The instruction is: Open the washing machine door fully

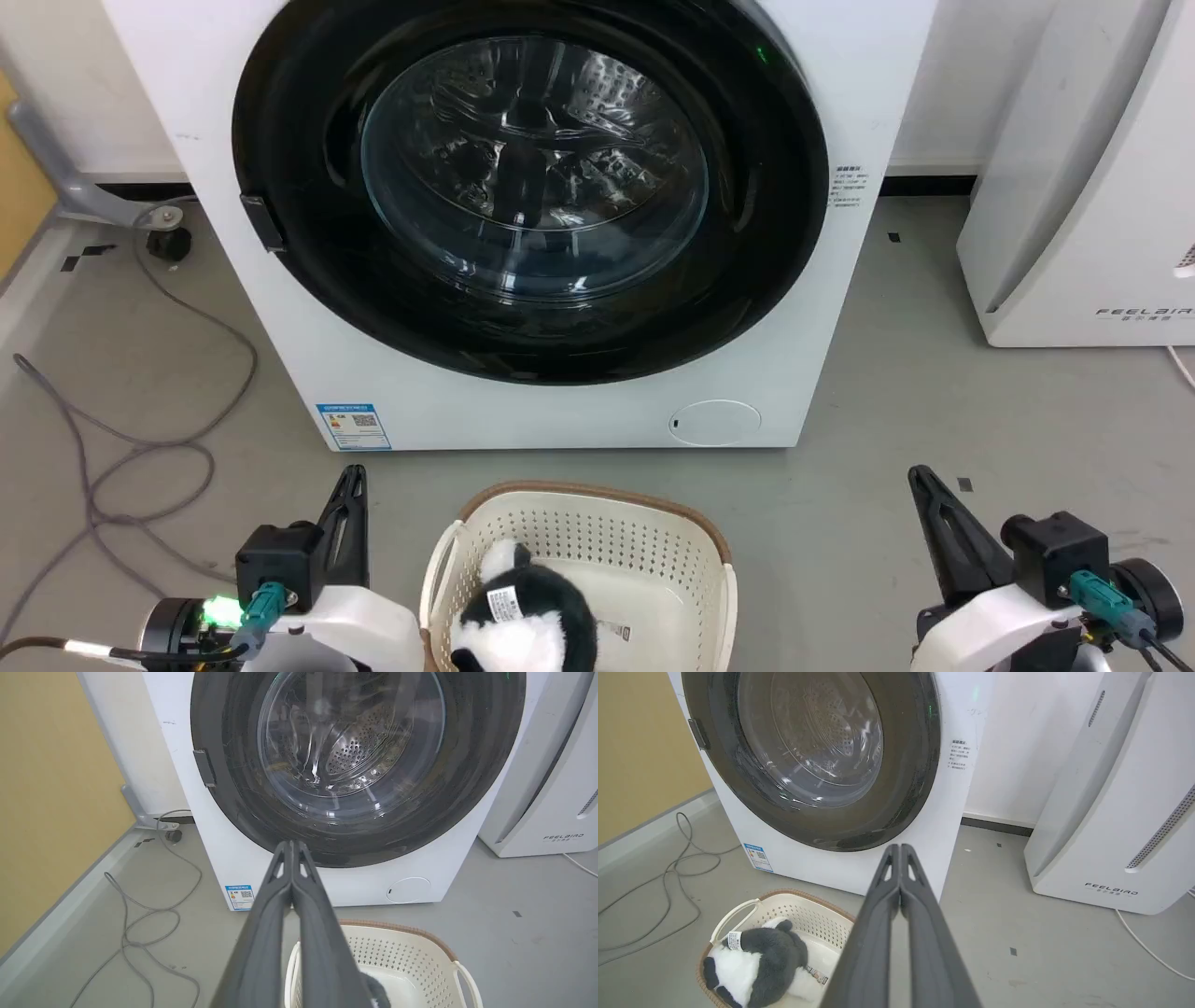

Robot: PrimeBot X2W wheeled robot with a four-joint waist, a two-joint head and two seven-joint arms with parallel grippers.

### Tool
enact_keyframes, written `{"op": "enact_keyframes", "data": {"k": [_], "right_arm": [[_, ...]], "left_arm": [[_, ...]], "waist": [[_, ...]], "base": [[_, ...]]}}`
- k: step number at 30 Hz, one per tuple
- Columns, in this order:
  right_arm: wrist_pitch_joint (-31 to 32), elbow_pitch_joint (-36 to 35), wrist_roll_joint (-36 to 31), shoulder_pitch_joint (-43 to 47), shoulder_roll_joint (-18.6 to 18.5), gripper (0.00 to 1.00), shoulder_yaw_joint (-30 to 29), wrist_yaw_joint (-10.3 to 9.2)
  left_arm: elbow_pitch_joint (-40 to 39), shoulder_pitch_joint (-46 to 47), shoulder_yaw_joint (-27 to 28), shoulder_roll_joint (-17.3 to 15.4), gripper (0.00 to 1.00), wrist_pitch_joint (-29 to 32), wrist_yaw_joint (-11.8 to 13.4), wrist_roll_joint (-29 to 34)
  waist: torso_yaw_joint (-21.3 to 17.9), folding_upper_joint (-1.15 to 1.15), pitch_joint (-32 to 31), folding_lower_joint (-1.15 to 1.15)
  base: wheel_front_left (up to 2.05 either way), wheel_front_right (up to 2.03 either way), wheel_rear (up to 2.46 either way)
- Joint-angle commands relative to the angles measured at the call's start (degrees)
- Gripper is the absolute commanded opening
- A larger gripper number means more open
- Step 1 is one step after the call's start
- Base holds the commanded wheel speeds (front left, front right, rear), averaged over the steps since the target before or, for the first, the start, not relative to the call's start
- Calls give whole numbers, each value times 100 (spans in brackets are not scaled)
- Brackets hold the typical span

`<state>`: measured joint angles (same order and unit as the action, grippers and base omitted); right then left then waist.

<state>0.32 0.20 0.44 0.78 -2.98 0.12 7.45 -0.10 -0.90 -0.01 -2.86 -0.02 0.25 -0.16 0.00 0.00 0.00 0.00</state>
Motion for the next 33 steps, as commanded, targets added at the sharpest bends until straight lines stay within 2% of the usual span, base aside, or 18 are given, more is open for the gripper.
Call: {"op": "enact_keyframes", "data": {"k": [1,15,16,24,25,26,33], "right_arm": [[-32,-20,-44,-78,11,0,-12,3],[-32,-20,-44,-78,11,0,-12,3],[-1,0,1,0,0,100,-1,0],[-72,57,70,8,1,100,-18,0],[-85,67,82,8,1,22,-22,0],[-97,77,92,9,1,0,-26,0],[-185,152,198,11,1,0,-53,0]], "left_arm": [[10,90,1,-1,0,2,-25,16],[10,90,1,-1,0,2,-25,16],[0,0,-1,0,100,-1,0,-1],[57,13,-47,0,100,-80,-16,-64],[68,16,-54,0,100,-93,-18,-74],[79,19,-61,0,100,-105,-20,-83],[145,38,-105,0,100,-190,-34,-154]], "waist": [[0,0,0,0],[0,0,0,0],[0,0,0,0],[-5,0,-2,0],[-5,0,-3,0],[-6,0,-3,0],[-16,0,-9,0]], "base": [[0,0,0],[0,0,0],[0,0,0],[0,0,0],[0,0,0],[0,0,0],[0,0,0]]}}
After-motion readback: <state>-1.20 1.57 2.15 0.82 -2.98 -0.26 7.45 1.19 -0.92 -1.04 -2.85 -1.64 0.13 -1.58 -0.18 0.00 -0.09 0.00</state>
